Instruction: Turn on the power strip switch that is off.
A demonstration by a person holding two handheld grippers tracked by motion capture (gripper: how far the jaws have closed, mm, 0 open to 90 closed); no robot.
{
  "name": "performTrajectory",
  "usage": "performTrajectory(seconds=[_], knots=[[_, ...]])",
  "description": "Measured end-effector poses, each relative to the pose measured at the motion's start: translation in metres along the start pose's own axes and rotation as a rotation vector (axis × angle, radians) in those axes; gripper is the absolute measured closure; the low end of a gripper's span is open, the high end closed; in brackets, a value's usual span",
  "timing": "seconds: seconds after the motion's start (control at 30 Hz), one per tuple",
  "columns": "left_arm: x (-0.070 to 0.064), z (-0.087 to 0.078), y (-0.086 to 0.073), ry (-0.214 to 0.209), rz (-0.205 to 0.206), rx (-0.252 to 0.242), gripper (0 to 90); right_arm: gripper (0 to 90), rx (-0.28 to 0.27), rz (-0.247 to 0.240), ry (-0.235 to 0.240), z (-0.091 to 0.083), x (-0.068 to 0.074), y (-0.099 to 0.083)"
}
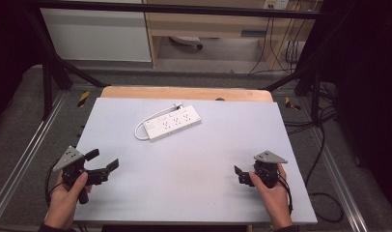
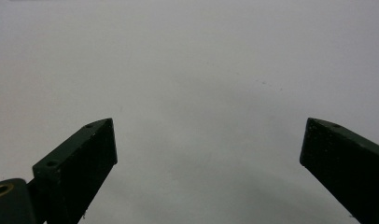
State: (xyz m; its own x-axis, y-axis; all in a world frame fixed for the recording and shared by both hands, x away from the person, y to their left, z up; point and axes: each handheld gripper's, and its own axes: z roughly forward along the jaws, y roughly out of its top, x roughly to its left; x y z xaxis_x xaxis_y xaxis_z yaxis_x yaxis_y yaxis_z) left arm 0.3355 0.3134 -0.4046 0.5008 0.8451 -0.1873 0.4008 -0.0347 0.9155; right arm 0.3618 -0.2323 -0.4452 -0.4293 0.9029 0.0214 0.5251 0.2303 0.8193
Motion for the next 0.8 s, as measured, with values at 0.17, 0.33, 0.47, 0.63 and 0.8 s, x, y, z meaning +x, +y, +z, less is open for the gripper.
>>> performTrajectory(seconds=[0.17,0.33,0.47,0.63,0.8], knots=[[-0.004,0.003,0.002,0.005,-0.004,0.008,5.3,4.2,-0.006,-0.001,0.013,0.0,0.001,0.001],[-0.007,0.004,0.005,0.012,-0.001,0.006,5.5,3.7,-0.005,-0.015,0.017,-0.001,0.004,0.001],[-0.006,0.004,0.009,0.025,-0.002,0.002,5.6,3.6,-0.004,-0.016,0.017,0.0,0.004,0.001],[-0.007,0.005,0.011,0.023,0.004,0.003,5.2,3.6,0.001,-0.007,0.02,0.001,0.004,0.001],[-0.008,0.006,0.012,0.013,0.007,0.012,5.2,3.5,0.004,0.0,0.019,0.001,0.003,0.001]])
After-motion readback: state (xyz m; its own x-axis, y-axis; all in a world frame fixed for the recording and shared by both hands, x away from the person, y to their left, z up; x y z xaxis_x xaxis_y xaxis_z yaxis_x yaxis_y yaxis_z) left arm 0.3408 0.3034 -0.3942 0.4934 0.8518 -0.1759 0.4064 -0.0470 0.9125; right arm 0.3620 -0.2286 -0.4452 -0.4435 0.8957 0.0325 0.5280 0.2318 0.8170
